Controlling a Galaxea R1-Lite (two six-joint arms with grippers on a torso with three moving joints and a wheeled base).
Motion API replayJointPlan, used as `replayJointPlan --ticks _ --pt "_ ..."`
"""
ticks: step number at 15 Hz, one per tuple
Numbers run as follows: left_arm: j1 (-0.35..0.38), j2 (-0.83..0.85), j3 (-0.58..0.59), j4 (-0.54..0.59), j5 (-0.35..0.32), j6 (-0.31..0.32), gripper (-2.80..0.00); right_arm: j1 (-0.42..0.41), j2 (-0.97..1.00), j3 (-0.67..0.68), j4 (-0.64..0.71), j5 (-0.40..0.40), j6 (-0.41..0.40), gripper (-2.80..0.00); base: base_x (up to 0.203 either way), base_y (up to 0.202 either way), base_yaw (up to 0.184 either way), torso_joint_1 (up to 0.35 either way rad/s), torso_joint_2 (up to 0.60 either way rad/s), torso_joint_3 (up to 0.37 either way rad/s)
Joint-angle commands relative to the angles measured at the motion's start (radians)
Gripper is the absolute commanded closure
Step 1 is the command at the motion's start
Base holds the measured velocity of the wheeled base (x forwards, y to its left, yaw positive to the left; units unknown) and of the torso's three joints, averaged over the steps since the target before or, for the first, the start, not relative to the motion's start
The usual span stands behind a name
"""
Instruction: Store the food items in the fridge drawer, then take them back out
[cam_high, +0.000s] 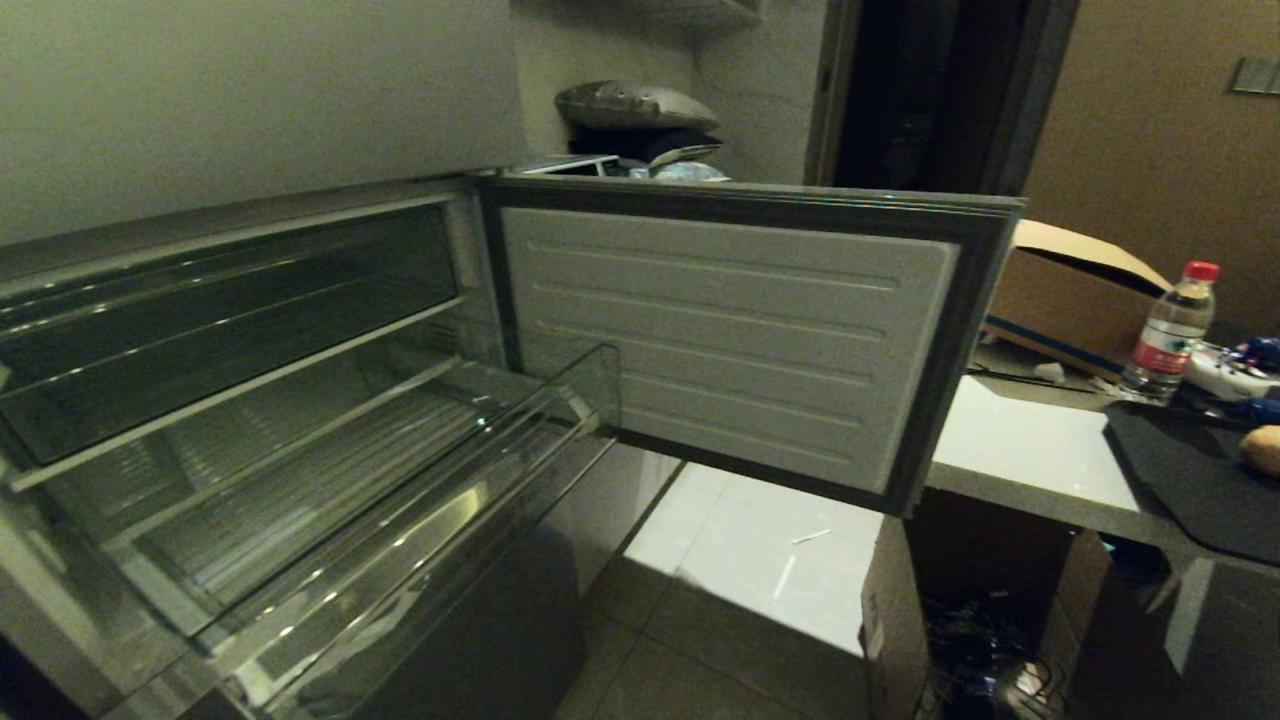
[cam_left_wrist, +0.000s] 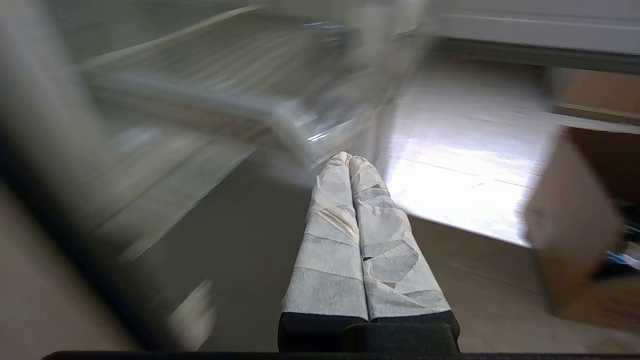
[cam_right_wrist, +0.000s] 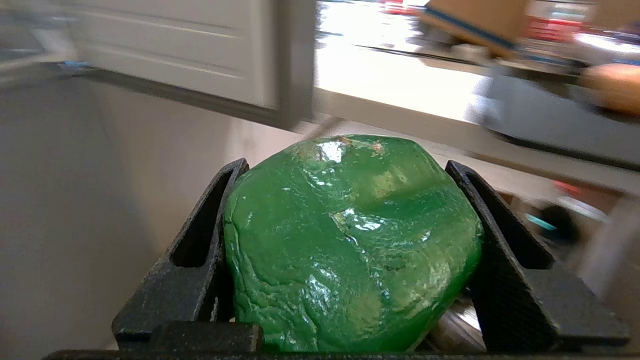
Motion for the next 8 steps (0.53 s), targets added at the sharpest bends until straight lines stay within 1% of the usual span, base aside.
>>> replayJointPlan --ticks 1,8 --pt "0.0 0.002 0.0 -0.001 0.0 0.0 0.0 0.0 -0.001 0.031 -0.001 -0.001 0.006 0.0 -0.002 -0.006 0.174 -0.007 0.01 0.007" --pt "0.0 0.002 0.0 -0.001 0.0 0.0 0.0 0.0 -0.001 0.031 -0.001 -0.003 0.009 0.0 0.002 -0.008 0.176 0.003 0.0 0.001"
